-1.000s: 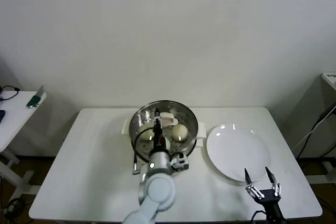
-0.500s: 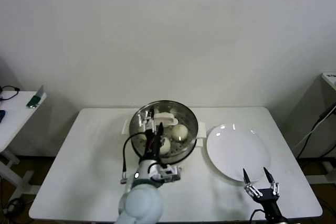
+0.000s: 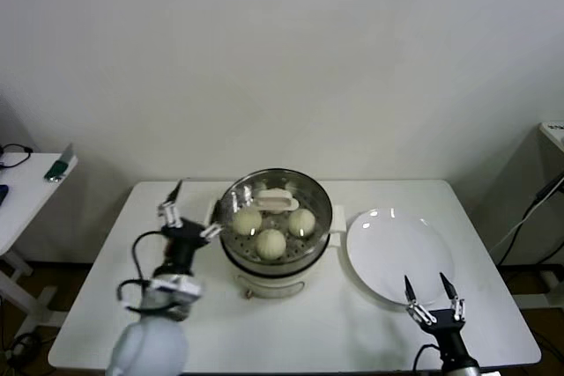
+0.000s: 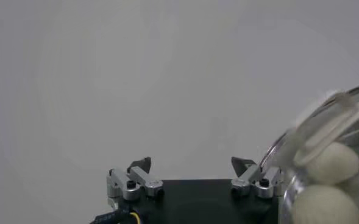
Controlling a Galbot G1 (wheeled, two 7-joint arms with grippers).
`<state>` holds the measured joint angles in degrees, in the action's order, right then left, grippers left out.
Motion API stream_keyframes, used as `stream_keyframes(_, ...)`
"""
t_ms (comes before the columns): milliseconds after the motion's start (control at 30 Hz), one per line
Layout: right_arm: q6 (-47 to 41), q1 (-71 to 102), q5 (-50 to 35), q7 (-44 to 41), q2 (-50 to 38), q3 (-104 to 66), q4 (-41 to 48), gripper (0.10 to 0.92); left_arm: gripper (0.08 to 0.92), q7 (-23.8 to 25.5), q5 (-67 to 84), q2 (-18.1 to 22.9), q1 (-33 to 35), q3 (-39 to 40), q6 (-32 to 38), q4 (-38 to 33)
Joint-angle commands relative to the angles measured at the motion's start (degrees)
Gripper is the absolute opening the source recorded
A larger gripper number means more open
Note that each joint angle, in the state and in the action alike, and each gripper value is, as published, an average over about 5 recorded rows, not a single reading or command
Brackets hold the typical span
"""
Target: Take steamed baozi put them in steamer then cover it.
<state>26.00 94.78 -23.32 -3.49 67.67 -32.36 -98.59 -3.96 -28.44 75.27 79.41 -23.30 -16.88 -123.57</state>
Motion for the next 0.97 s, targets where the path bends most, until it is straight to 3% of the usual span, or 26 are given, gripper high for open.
stream_keyframes(33, 1.0, -0.8, 0.4, 1.2, 0.5, 0.3, 1.5, 0.823, 0.823, 0.3, 46.2, -3.7, 20.2, -23.8, 22.7, 6.1)
stream_keyframes(367, 1.4, -1.0, -1.1, 2.2, -0.3, 1.5, 3.4, 0.823, 0.823, 2.3, 44.4, -0.5, 23.7, -17.7, 32.8, 13.1)
stream_keyframes(967, 1.5, -1.0, -1.4, 2.7, -0.7, 2.2, 3.6, 0.823, 0.823, 2.6, 43.3, 0.4, 23.2, -15.1, 33.8, 13.2)
